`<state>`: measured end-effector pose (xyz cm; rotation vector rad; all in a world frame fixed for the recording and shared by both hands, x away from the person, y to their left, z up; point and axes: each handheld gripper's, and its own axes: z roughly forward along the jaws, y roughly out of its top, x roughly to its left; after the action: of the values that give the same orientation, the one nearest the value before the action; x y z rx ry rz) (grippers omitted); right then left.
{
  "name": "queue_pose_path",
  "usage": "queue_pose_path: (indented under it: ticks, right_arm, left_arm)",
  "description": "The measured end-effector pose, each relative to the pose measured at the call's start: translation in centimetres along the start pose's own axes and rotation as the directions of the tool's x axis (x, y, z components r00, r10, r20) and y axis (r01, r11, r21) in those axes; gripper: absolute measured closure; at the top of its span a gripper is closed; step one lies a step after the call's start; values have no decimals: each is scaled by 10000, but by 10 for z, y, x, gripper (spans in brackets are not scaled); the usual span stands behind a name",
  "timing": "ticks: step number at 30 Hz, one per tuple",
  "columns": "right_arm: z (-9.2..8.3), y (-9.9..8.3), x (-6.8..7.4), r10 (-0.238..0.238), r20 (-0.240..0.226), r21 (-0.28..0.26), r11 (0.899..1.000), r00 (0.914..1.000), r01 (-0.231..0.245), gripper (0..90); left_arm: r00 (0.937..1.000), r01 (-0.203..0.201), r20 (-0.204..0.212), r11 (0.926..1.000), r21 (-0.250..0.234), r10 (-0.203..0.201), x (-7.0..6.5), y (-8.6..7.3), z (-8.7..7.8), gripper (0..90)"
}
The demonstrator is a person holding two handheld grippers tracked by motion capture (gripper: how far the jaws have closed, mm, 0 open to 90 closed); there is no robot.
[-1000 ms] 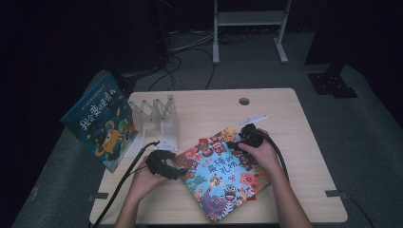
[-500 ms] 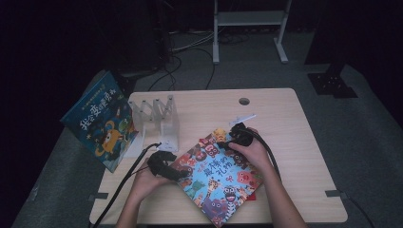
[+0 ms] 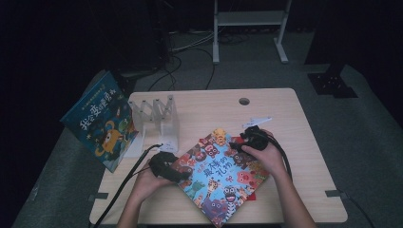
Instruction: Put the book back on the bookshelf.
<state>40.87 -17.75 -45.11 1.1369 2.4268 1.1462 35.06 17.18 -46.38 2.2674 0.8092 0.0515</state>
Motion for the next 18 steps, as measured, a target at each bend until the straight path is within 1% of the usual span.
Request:
queue_pose_path:
  ticks: [7, 8, 9, 10, 11, 13, 14, 15, 17, 18]
  right_arm:
    - [-22, -21, -4, -59, 136, 12, 10000, 9999, 59, 286]
    - [-28, -27, -4, -53, 138, 15, 10000, 9999, 52, 281]
    - [-28, -27, -4, -53, 138, 15, 10000, 9999, 52, 281]
    - [-34, -32, -4, -90, 148, -4, 10000, 9999, 90, 274]
    - [-34, -32, -4, -90, 148, -4, 10000, 9999, 90, 274]
    - [-40, -38, -4, -63, 177, -31, 10000, 9998, 63, 273]
    - [-46, -44, -6, -41, 245, -67, 10000, 9997, 42, 273]
    - [-46, -44, -6, -41, 245, -67, 10000, 9997, 42, 273]
    - [-54, -53, -6, -30, 244, -52, 10000, 9997, 32, 271]
    - [-54, -53, -6, -30, 244, -52, 10000, 9997, 32, 271]
  left_arm:
    - [10000, 69, 24, 10000, 0, -69, 0, 0, 1, 92]
    - [9999, 119, 30, 9999, -40, -119, 0, 0, 1, 92]
    - [9999, 123, 31, 9999, -43, -123, 0, 0, 1, 92]
    - [9999, 142, 43, 9999, -44, -142, 0, 0, 1, 92]
    - [9999, 142, 43, 9999, -44, -142, 0, 0, 1, 92]
    - [9998, 180, 82, 9998, 17, -181, 1, 0, 1, 92]
    - [9997, 213, 103, 9998, 19, -213, 1, 0, 1, 92]
    - [9997, 213, 103, 9998, 19, -213, 1, 0, 1, 92]
    - [9997, 217, 93, 9998, 26, -217, 1, 0, 1, 92]
    - [9997, 223, 92, 9997, 26, -223, 1, 0, 1, 92]
